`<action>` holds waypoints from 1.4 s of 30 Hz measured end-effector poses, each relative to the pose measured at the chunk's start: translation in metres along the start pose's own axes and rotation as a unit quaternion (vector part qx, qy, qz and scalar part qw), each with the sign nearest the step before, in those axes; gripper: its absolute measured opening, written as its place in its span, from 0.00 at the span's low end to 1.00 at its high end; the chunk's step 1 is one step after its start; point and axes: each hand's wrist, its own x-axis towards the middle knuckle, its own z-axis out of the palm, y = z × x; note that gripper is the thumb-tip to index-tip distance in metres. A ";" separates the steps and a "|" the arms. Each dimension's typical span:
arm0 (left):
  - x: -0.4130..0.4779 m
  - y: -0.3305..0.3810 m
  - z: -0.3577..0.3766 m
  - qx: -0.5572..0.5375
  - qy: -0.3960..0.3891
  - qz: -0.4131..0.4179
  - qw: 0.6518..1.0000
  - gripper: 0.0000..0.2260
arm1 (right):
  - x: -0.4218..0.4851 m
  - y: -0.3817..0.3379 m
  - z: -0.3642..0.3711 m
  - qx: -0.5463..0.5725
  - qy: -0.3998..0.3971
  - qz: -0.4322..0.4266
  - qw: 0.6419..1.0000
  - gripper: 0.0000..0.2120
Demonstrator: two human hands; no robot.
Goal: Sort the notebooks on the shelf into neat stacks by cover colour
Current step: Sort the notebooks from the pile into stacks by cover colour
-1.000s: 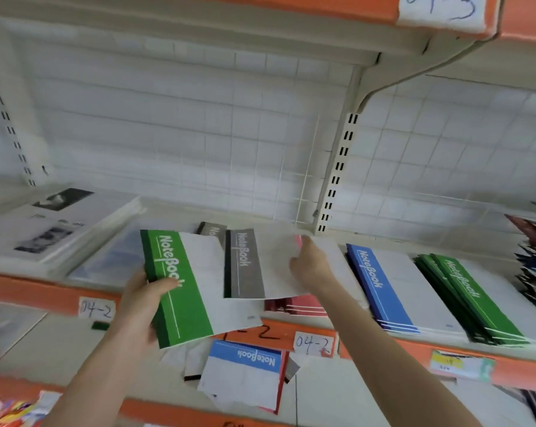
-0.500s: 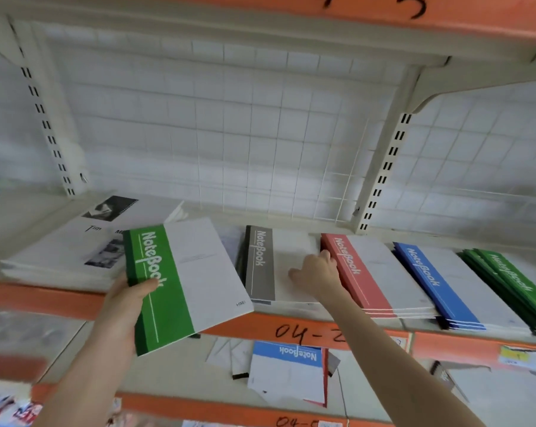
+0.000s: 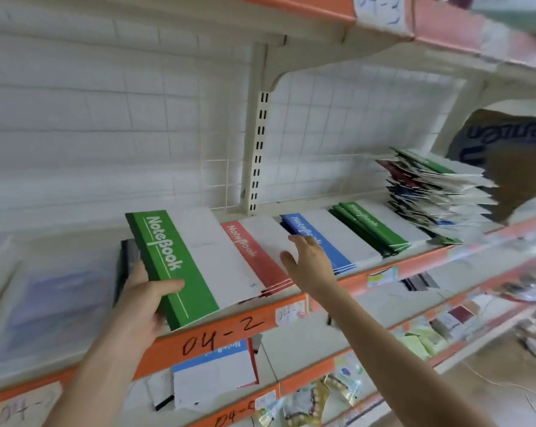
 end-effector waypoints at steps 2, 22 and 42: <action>0.012 -0.009 0.036 0.003 -0.027 -0.004 1.000 0.19 | 0.004 0.032 -0.014 0.008 0.023 0.028 0.999 0.21; 0.091 -0.135 0.403 0.398 0.005 0.247 0.883 0.35 | 0.139 0.295 -0.153 -0.076 0.132 -0.090 0.984 0.20; 0.088 -0.163 0.459 0.757 -0.105 0.233 0.601 0.24 | 0.178 0.334 -0.225 -0.169 0.233 -0.191 0.938 0.22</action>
